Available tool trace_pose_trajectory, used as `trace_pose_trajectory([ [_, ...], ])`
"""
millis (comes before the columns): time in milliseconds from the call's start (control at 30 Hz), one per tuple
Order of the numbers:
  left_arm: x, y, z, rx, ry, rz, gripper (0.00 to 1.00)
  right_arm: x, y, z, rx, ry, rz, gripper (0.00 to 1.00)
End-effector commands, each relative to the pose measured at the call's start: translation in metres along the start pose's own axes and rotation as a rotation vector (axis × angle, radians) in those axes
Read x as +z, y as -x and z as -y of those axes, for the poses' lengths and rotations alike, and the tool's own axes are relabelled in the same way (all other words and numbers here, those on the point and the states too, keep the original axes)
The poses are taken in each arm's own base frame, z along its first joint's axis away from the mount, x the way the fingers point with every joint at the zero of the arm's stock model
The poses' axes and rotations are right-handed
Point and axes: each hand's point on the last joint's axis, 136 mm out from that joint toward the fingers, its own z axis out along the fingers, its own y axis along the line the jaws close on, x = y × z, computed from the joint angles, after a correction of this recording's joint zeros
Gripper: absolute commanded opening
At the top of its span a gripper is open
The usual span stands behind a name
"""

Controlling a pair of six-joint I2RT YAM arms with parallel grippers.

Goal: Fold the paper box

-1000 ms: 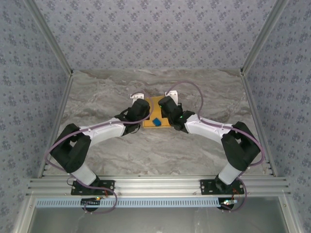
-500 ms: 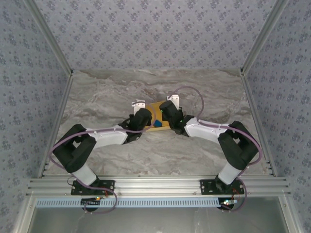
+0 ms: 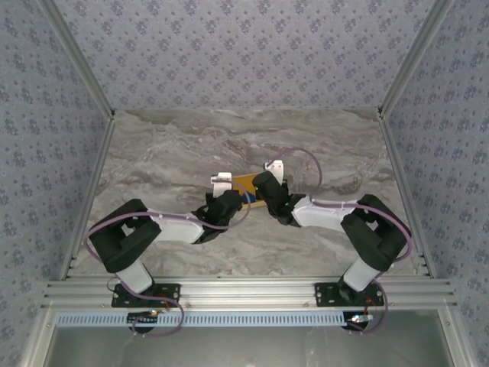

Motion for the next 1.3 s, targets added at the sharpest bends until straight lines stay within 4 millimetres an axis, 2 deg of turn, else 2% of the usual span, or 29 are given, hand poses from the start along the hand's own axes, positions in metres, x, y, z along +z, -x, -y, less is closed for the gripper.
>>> trace_pose_trajectory([
  [0, 0.0, -0.019, -0.018, 0.069, 0.071, -0.014, 0.0, -0.001, -0.02, 0.026, -0.039, -0.086, -0.028, 0.09],
  [200, -0.002, -0.029, -0.024, 0.102, 0.081, -0.008, 0.0, -0.004, -0.034, 0.031, -0.065, -0.087, -0.042, 0.09],
  [400, -0.002, -0.038, -0.026, 0.156, 0.087, -0.004, 0.0, -0.008, -0.041, 0.032, -0.099, -0.086, -0.052, 0.15],
  [633, -0.005, -0.035, -0.023, 0.195, 0.089, 0.012, 0.0, -0.019, -0.029, 0.029, -0.128, -0.052, -0.041, 0.21],
  [900, -0.006, -0.028, -0.019, 0.208, 0.084, 0.02, 0.0, -0.04, -0.026, 0.02, -0.158, 0.041, -0.076, 0.35],
  [1100, -0.008, -0.024, -0.018, 0.214, 0.08, 0.027, 0.0, -0.069, 0.006, 0.023, -0.169, 0.094, -0.035, 0.4],
  [1267, -0.009, -0.022, -0.017, 0.221, 0.077, 0.029, 0.0, -0.088, 0.052, 0.017, -0.138, 0.189, 0.003, 0.51],
])
